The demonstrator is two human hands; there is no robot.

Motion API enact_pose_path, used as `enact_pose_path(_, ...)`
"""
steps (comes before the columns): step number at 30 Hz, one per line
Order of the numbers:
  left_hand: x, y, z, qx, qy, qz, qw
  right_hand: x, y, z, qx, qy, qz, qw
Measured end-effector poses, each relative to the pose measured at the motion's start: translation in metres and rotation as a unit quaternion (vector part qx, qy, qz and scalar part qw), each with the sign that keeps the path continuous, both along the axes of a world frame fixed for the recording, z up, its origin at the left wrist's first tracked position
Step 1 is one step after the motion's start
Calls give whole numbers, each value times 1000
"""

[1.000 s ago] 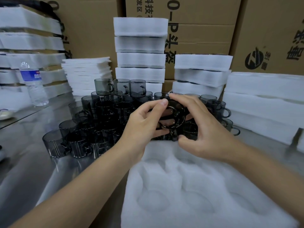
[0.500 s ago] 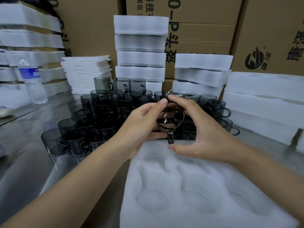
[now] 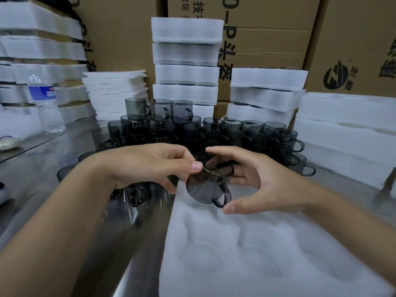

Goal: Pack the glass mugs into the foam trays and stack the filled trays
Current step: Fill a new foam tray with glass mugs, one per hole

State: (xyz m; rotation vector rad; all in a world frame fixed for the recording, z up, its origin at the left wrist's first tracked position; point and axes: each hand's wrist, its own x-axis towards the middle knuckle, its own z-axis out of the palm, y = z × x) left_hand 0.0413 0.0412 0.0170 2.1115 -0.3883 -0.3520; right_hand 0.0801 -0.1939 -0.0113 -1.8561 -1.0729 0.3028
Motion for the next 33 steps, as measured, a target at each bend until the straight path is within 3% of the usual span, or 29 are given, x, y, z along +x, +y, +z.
enact_pose_path(5, 1, 2, 0, 20, -9, -2, 1000, -2, -1, 2, -55, -58, -12, 997)
enact_pose_path(13, 5, 5, -4, 76, 19, -18, 997, -3, -2, 5, -158, -78, -11, 984)
enact_pose_path(25, 12, 8, -12, 59, 58, -20, 996, -1, -1, 3, -210, -110, -20, 971)
enact_pose_path(33, 11, 4, -13, 82, 37, -19, 996, 0, 0, 3, -188, -101, -34, 976)
